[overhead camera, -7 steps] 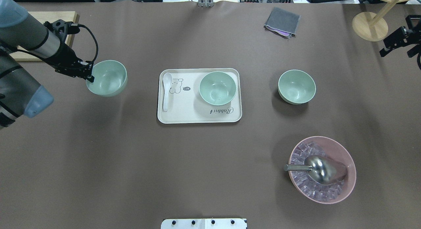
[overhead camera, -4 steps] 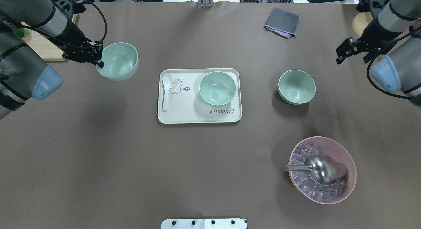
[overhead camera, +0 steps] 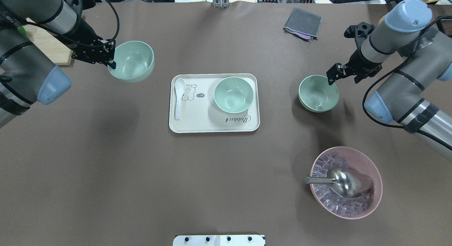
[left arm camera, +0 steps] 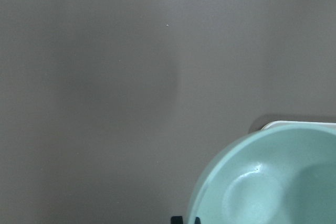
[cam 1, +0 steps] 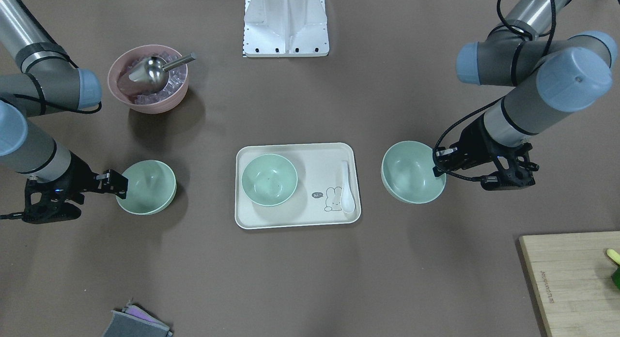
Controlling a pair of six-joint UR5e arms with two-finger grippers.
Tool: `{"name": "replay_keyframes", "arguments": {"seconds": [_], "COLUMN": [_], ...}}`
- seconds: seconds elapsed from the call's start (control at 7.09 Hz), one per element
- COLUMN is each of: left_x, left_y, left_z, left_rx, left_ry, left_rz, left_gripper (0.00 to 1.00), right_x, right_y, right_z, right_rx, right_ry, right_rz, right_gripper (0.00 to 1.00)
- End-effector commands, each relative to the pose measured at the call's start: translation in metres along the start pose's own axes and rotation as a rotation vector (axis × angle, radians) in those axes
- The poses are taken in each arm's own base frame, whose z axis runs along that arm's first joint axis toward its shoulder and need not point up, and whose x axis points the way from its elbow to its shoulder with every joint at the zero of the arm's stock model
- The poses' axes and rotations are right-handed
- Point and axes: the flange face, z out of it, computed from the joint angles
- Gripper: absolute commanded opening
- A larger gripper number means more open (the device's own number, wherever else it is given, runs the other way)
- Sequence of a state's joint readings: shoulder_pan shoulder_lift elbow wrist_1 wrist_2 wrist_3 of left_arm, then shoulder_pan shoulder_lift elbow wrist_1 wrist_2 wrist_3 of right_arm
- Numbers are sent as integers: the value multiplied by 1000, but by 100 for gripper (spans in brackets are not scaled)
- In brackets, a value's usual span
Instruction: Stack green bowls together
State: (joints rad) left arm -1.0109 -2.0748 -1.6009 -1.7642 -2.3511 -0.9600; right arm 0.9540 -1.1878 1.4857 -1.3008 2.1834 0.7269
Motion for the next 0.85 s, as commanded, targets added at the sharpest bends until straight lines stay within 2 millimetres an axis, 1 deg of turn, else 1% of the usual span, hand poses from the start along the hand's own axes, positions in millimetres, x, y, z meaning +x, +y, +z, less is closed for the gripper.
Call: {"name": "replay_keyframes", "arguments": {"seconds": [0.0,0.14,0.28,0.42,0.71], "left_x": [2,2,7,14,21], "left_y": [-1,0,-1,-2,-1], "left_z": [-1,-1,-2,-3,-3], "left_rx": [1,-1,2,5,4], "left_ry": [2,2,5,10,15], "left_rz": [2,0,1,-23,-30], "left_gripper": [0,0,0,0,0], "right_x": [-11,-12,-15,-21,-11], "right_y": [17,17,16,11,1], "right_z": [26,27,26,20,5], "right_rx": [-34,-36,-35,-34,-19], "right_ry": [8,7,4,2,-9], "right_rz": [-15,-16,-21,-18,-1], "right_gripper": [96,52,1,0,0]}}
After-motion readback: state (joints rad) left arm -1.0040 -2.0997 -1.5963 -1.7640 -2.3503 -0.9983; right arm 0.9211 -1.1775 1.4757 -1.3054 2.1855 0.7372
